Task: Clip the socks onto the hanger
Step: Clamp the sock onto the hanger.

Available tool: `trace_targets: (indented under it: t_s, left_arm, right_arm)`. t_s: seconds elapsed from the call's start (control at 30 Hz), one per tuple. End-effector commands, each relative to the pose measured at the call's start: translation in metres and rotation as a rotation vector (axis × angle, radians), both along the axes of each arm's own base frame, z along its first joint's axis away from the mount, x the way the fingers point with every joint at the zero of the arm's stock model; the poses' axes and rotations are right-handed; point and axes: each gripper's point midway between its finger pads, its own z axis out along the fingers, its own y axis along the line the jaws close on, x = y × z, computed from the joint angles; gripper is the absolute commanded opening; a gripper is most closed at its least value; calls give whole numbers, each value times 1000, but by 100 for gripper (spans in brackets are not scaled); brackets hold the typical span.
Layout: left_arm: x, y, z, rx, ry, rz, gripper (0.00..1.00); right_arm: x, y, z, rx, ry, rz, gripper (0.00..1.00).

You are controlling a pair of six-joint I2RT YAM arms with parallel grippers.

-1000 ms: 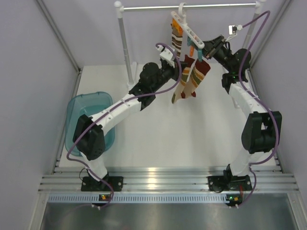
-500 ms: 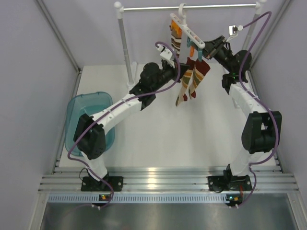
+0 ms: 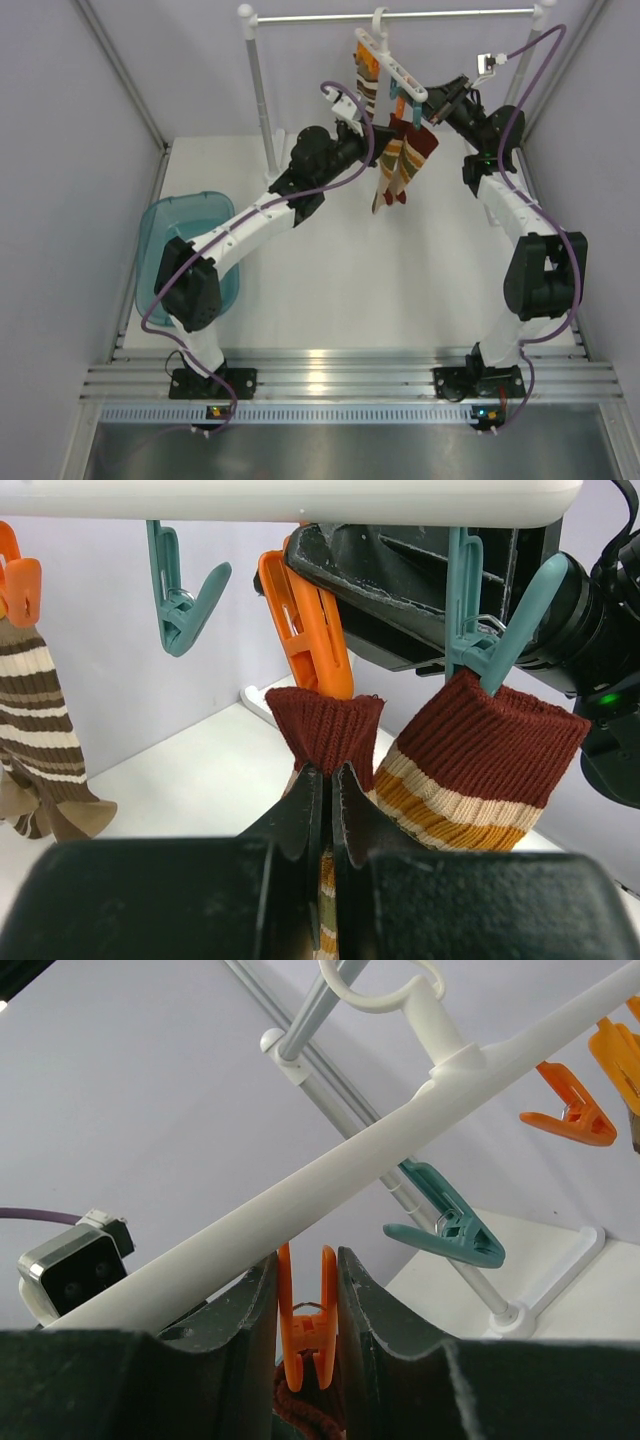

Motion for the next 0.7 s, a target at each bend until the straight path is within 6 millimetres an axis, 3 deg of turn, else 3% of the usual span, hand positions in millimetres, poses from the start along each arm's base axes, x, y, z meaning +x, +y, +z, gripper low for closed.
trace_targets:
  t_s: [0.0, 0.37, 0.67]
  left_arm:
    - [-1, 1, 37, -76, -80, -6, 0]
    - [6, 8, 21, -55, -35, 9, 0]
    - [12, 10, 21, -71, -12, 7, 0]
  right_arm:
    - [-15, -2, 15, -6, -54, 15, 0]
    - [-16, -5, 19, 7, -58, 14, 0]
    - [-17, -4, 18, 7, -63, 23, 0]
